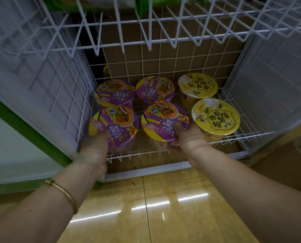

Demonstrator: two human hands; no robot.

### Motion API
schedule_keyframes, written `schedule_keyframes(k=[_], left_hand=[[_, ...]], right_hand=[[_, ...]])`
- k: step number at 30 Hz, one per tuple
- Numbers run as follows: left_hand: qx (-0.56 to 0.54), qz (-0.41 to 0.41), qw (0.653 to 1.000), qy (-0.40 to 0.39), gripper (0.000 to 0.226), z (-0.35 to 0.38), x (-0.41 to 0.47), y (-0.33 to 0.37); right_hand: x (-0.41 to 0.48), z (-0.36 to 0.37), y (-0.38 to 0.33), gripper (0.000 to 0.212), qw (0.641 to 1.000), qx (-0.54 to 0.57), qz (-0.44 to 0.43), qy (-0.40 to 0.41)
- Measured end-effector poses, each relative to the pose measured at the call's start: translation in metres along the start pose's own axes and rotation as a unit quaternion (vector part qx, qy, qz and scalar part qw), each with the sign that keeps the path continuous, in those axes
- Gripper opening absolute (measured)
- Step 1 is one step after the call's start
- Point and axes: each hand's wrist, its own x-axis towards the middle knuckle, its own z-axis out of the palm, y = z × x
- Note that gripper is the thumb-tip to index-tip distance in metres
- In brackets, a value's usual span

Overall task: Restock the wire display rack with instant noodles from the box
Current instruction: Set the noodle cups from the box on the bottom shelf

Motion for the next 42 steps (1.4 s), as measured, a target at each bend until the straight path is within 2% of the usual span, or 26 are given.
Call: schedule_keyframes(k=[3, 6, 8, 9, 11, 13, 15, 19, 20, 22, 25, 28, 31, 33, 38, 40, 42], left_hand=[[0.038, 0.013, 0.999, 0.021, 0.011, -0.001, -0.001, 0.0], [0.017, -0.005, 1.0, 0.011, 0.008, -0.003, -0.006, 0.002], [0.015, -0.005, 1.0, 0.005, 0.014, -0.004, -0.01, 0.004], [0.017, -0.008, 1.0, 0.009, 0.021, -0.005, -0.013, 0.007], [0.035, -0.01, 0.999, 0.016, 0.035, -0.007, -0.016, 0.012], [0.062, 0.0, 0.998, 0.016, 0.032, -0.008, -0.023, 0.019], [0.089, 0.024, 0.995, 0.024, 0.026, -0.005, -0.036, 0.028], [0.122, 0.084, 0.988, 0.03, 0.033, 0.004, -0.057, 0.042], [0.124, 0.103, 0.987, 0.017, 0.032, 0.008, -0.061, 0.044], [0.115, 0.13, 0.985, -0.021, 0.044, 0.02, -0.073, 0.049], [0.131, 0.193, 0.969, -0.077, 0.048, 0.046, -0.09, 0.051], [0.143, 0.215, 0.957, -0.136, 0.044, 0.085, -0.11, 0.048], [0.165, 0.22, 0.943, -0.186, 0.038, 0.129, -0.134, 0.04], [0.175, 0.224, 0.931, -0.229, 0.037, 0.159, -0.15, 0.03], [0.218, 0.259, 0.886, -0.318, 0.037, 0.228, -0.194, -0.004], [0.221, 0.258, 0.875, -0.345, 0.038, 0.253, -0.211, -0.018], [0.23, 0.252, 0.862, -0.375, 0.038, 0.277, -0.229, -0.035]], right_hand=[[0.008, -0.001, 0.011, 0.068, 0.996, -0.077, -0.049, 0.021], [0.039, 0.0, 0.03, 0.115, 0.992, -0.113, -0.047, 0.037], [0.035, 0.001, 0.02, 0.123, 0.991, -0.129, -0.024, 0.029], [0.027, 0.001, 0.012, 0.118, 0.991, -0.129, -0.016, 0.02], [-0.007, -0.001, -0.014, 0.092, 0.989, -0.145, -0.007, 0.01], [-0.021, -0.005, -0.025, 0.069, 0.986, -0.168, -0.005, 0.011], [-0.024, -0.014, -0.031, 0.064, 0.982, -0.188, -0.008, 0.003], [-0.037, -0.029, -0.044, 0.057, 0.979, -0.198, -0.052, -0.02], [-0.041, -0.032, -0.047, 0.05, 0.978, -0.198, -0.068, -0.021], [-0.043, -0.041, -0.049, 0.034, 0.974, -0.205, -0.093, -0.031], [-0.048, -0.059, -0.055, 0.038, 0.976, -0.191, -0.098, -0.046], [-0.054, -0.086, -0.06, 0.041, 0.971, -0.204, -0.117, -0.036], [-0.057, -0.125, -0.061, 0.033, 0.967, -0.219, -0.132, -0.01], [-0.057, -0.157, -0.059, 0.036, 0.967, -0.217, -0.132, 0.012], [-0.052, -0.241, -0.046, 0.028, 0.965, -0.208, -0.129, 0.09], [-0.048, -0.274, -0.036, 0.013, 0.967, -0.194, -0.117, 0.118], [-0.045, -0.307, -0.022, 0.02, 0.965, -0.198, -0.105, 0.135]])
